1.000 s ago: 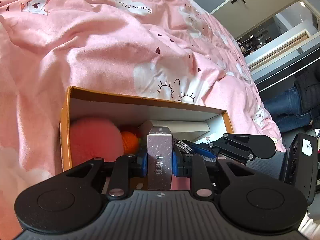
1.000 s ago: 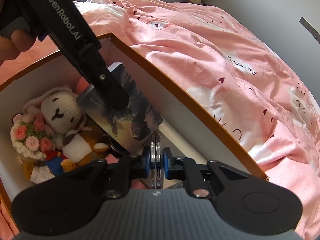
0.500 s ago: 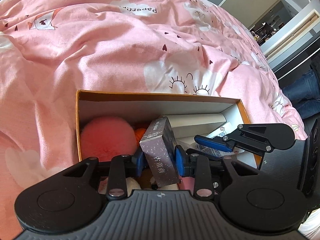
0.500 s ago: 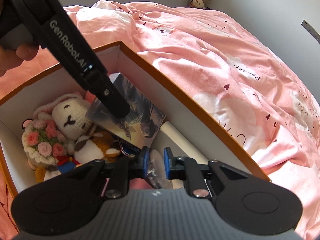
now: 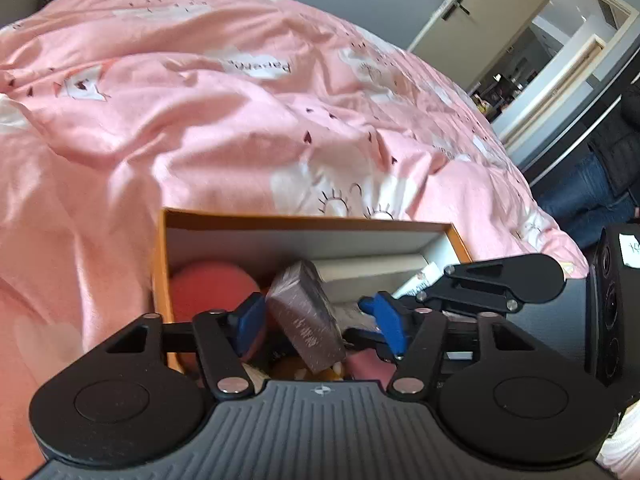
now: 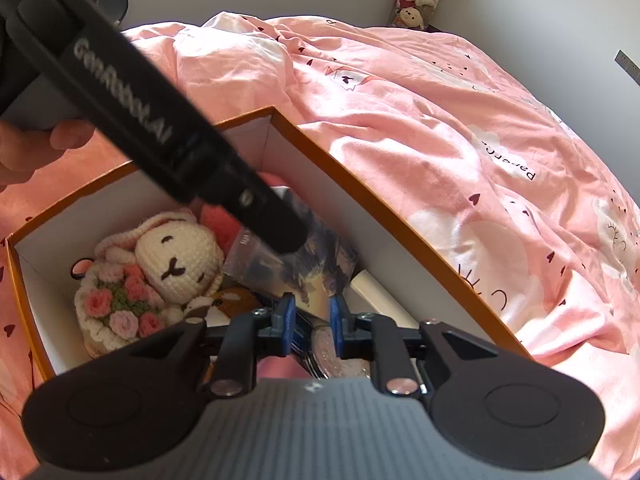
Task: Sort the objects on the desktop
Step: 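Lower the card box and compact into the box and open both tools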
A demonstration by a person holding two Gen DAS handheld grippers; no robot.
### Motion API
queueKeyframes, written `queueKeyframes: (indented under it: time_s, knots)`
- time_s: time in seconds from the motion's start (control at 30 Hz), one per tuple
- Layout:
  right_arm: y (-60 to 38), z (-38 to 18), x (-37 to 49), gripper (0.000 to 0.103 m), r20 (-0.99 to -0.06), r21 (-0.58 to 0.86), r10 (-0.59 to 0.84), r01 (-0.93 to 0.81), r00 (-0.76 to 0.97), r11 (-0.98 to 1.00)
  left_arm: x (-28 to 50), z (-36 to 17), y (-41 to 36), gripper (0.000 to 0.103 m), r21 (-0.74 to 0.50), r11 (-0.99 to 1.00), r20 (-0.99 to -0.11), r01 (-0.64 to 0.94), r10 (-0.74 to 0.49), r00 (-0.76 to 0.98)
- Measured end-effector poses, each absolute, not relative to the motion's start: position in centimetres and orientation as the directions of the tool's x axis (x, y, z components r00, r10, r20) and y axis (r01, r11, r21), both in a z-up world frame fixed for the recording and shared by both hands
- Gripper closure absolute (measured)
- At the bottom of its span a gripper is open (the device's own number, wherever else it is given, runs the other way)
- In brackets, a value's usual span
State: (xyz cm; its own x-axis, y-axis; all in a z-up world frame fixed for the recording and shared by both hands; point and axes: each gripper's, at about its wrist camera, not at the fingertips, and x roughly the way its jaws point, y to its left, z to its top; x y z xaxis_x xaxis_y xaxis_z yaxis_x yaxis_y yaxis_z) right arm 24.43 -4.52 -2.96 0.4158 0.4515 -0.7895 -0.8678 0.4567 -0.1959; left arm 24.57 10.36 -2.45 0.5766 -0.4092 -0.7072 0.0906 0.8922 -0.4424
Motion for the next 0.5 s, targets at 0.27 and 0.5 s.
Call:
queueKeyframes:
  time_s: [0.27, 0.5]
  knots:
    - [-3.2, -3.3, 24.5, 0.083, -0.795, -0.125, 0.489, -0.885, 0.36, 0.448, 24.0, -1.8, 12.4, 0.035, -0.443, 0.896, -0.691, 0.035, -0.366, 0.624]
    - [-2.3, -4.2, 25.1, 0.079, -0.812, -0.071, 0.483, -0.878, 0.327, 0.474, 23.2, -2.2, 12.1, 0.035, -0.405, 0.914, -0.704, 0.033, -0.334, 0.627]
